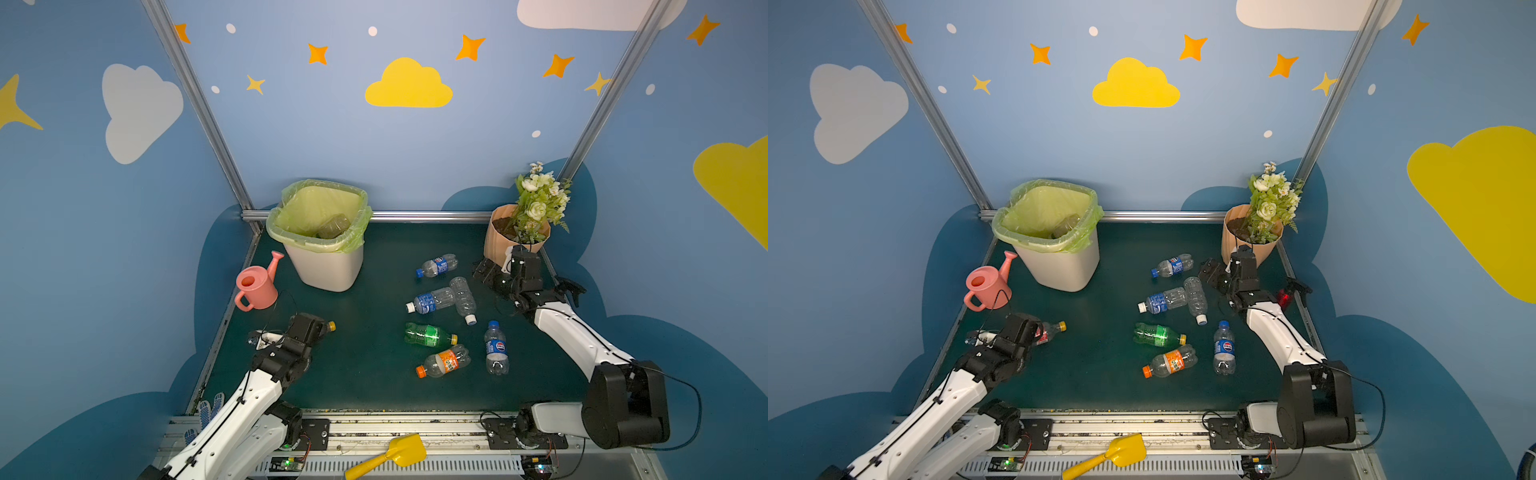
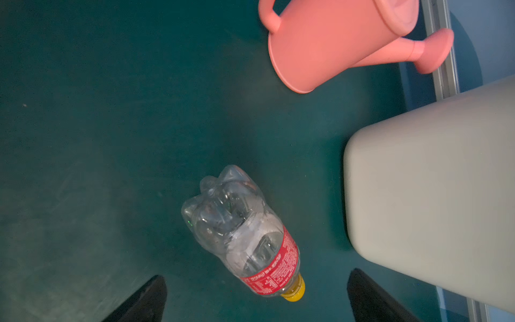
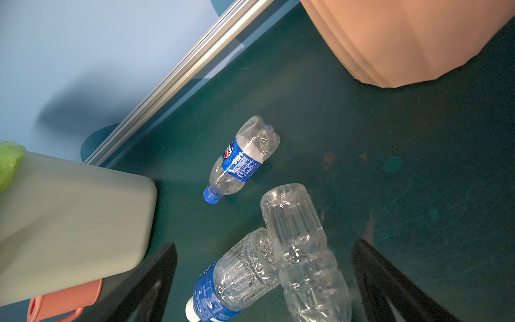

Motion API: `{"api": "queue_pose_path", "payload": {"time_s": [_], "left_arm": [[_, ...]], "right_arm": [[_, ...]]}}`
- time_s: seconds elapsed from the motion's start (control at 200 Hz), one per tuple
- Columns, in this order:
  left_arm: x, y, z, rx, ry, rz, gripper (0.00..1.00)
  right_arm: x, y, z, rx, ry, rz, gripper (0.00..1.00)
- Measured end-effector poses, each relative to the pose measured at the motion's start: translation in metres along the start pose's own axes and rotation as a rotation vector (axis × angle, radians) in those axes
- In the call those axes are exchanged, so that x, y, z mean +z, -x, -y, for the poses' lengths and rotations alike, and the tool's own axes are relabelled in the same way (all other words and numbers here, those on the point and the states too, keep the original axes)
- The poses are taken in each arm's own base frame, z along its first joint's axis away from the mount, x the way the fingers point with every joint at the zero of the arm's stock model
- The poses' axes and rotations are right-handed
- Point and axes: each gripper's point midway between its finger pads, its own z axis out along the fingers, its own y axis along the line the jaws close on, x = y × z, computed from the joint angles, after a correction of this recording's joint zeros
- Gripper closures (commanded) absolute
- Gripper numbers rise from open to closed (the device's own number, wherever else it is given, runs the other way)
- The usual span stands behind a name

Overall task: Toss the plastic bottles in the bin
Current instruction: 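Lower the left gripper and grasp the red-labelled bottle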

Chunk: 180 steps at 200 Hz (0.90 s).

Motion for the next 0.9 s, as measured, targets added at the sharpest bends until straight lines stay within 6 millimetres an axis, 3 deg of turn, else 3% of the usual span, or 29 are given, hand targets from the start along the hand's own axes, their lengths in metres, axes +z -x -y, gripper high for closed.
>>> {"api": "queue_pose_path", "payload": {"time_s": [0.24,0.901], "left_arm": [[0.013,-0.005,0.008,-0.037,0.003,0.007,0.0],[0.066,-0.024,0.0,-0.038,0.136,-0.024,0.02]], "right_arm": [[0.002,-0.002,0.002,0.001,-0.006,-0.007,0.03],[0.004,0.005,-0.002,-0.001,-0.008,-0.005,0.03]]}}
